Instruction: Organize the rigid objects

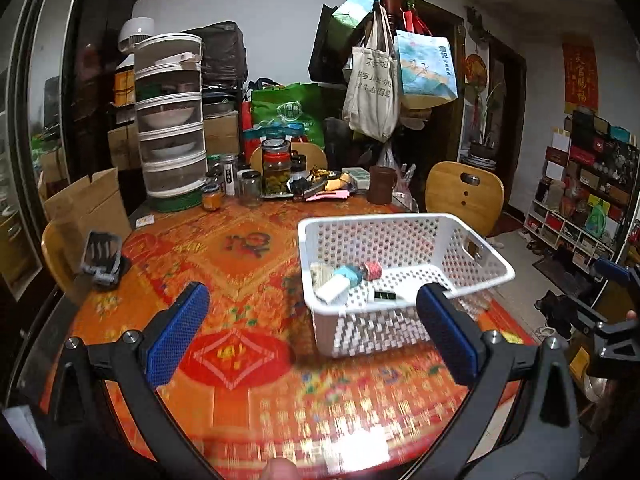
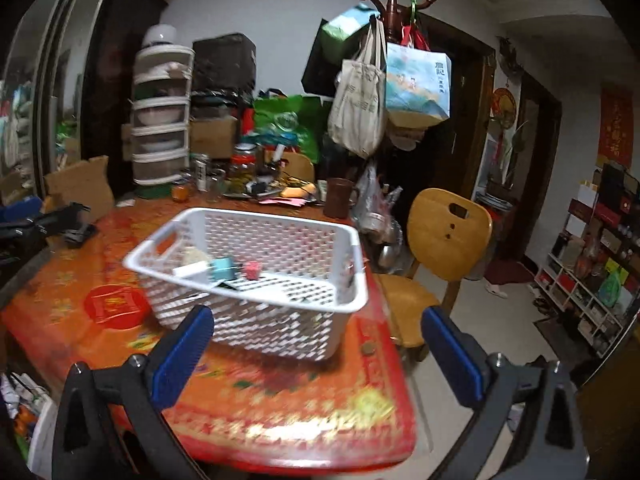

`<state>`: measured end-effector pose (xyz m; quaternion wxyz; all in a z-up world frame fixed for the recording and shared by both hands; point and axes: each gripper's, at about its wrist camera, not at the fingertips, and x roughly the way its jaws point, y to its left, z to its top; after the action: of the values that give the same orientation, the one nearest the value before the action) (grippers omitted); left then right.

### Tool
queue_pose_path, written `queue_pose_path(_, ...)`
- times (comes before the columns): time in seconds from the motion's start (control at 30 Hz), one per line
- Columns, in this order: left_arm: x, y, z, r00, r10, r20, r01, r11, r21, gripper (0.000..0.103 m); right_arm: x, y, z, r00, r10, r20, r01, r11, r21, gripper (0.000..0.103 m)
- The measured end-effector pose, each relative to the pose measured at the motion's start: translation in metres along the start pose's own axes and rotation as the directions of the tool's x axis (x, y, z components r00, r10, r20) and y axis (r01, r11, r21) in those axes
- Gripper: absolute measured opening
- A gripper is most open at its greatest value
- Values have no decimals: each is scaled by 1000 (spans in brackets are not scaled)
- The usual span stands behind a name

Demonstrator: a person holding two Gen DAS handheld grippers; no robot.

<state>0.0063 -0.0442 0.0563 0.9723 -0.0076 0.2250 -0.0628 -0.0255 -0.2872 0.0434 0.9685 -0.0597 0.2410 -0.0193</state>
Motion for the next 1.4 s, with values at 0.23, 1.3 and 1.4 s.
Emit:
queue_pose_path(0.23, -33, -15, -48, 998, 19, -60, -17, 999, 31, 102, -37, 15, -22, 999, 36, -5, -35, 996, 80, 103)
queue_pose_path(1.3, -15, -25, -54, 990, 47, -136, -46, 999, 5, 102, -27, 14, -34, 996, 53, -72, -44, 992, 121, 103)
queue_pose_path(1.4, -12, -23, -55, 989, 45, -140, -46, 999, 0, 102, -26, 17, -34, 996, 55, -75, -46, 993, 112, 103)
